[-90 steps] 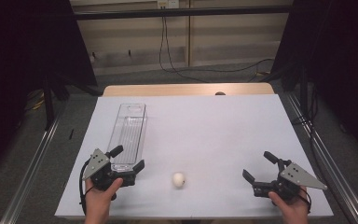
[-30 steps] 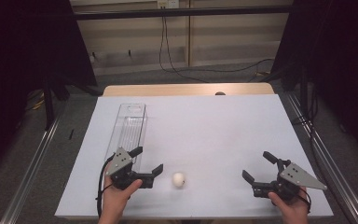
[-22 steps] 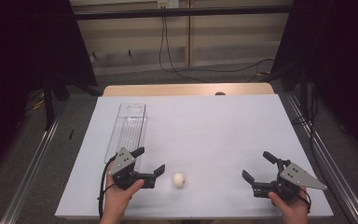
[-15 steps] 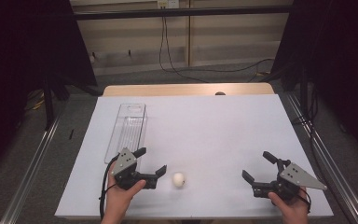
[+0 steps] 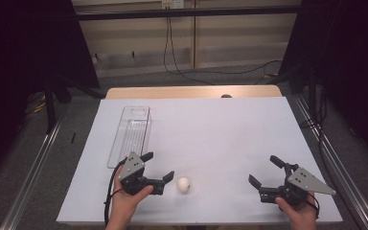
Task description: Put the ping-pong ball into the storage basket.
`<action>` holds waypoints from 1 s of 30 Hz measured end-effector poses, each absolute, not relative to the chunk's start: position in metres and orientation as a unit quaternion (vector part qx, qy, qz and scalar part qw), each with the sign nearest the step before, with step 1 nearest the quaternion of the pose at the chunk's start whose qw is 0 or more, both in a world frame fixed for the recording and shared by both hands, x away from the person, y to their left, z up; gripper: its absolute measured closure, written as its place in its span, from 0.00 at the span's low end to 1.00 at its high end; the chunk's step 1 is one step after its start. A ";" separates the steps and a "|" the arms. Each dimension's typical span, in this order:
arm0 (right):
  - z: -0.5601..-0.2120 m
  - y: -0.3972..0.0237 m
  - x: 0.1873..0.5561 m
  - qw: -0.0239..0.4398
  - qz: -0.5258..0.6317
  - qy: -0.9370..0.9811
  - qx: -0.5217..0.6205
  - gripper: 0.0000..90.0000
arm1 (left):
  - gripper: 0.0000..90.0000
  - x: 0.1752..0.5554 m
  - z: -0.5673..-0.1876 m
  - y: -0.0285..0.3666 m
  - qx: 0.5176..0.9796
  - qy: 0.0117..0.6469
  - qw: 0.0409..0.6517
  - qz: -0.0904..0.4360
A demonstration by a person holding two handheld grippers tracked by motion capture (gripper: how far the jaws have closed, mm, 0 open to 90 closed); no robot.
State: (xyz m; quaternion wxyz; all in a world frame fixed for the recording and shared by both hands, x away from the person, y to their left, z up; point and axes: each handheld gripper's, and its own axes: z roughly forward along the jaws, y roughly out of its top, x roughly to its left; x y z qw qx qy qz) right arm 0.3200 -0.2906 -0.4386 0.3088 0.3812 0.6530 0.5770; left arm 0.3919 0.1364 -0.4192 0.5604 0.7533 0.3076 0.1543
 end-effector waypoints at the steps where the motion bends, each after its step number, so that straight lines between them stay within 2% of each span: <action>1: -0.439 -0.291 0.320 0.307 0.576 0.656 0.379 0.01 | 0.02 0.392 -0.419 0.136 0.756 0.308 0.556 0.156; 30: -0.439 -0.290 0.320 0.307 0.577 0.654 0.380 0.01 | 0.02 0.392 -0.425 0.119 0.796 0.277 0.520 0.140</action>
